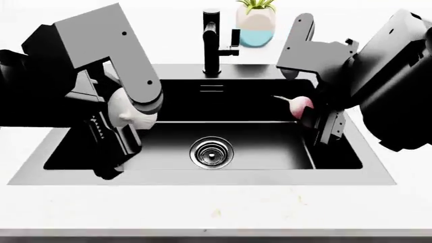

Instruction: Pick up the fruits and vegetables and place them in the sink. Turn on the sink faucet to wash them. Then turn the sink off and put them in the tray.

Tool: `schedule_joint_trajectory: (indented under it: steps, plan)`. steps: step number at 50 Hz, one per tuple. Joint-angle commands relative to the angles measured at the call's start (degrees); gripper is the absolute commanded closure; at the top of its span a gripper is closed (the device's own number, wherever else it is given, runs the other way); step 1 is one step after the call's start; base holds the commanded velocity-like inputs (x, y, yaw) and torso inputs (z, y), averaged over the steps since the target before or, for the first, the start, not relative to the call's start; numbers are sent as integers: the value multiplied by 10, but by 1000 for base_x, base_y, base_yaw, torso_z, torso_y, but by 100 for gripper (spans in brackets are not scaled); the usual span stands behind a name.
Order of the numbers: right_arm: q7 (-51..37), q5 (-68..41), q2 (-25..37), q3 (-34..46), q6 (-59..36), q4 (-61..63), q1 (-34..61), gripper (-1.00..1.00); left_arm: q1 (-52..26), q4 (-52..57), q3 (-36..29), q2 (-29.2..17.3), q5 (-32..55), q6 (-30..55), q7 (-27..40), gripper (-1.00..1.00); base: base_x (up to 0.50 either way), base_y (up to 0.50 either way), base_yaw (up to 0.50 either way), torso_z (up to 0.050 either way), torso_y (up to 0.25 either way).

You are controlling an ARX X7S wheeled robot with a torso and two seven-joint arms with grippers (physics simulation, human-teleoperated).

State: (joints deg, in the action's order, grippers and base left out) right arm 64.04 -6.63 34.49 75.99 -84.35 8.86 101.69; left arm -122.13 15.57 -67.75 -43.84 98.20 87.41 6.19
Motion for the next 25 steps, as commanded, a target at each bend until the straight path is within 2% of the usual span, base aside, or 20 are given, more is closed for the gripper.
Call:
schedule_joint_trajectory:
  steps: [1,25]
  plan:
    - [-9,9,5,-15,-15,22,24,100,-51,0,-7,3,31,-4,16,100,-340,-426,0,0,0]
    - [-17,1,20,-28,-14,35,13,100,-43,5,-27,12,14,-26,2,100,-138,-500,0,0,0]
